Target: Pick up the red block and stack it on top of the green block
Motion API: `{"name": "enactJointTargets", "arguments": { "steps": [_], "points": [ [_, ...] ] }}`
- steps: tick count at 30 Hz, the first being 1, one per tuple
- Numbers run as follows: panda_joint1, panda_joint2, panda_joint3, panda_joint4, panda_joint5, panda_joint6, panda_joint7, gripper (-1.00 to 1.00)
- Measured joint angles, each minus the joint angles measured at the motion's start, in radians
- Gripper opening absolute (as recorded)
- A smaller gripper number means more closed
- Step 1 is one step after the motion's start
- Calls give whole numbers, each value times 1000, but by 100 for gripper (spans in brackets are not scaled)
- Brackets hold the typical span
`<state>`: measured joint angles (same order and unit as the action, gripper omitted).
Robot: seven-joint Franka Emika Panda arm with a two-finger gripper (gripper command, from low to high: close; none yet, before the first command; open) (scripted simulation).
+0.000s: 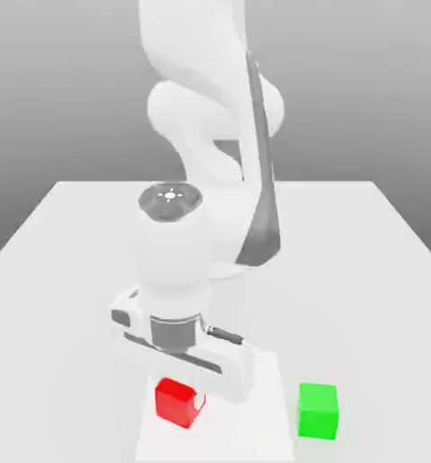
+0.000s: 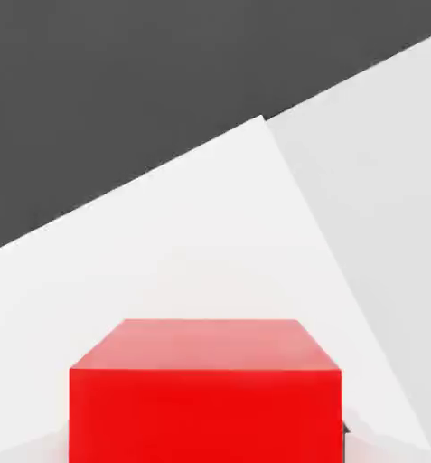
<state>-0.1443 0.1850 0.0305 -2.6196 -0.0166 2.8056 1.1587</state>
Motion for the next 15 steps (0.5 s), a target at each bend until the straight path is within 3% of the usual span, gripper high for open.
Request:
{"name": "enactJointTargets", "arguments": {
  "steps": [3,9,14,15],
  "points": [
    [22,-74,35,0,1,-75,-41,-100],
    [211,-120,180,51,-8,-173,-244,-100],
    [244,7,168,69,-80,-68,-238,-100],
    [252,40,157,71,-98,-38,-226,100]
  ]
}}
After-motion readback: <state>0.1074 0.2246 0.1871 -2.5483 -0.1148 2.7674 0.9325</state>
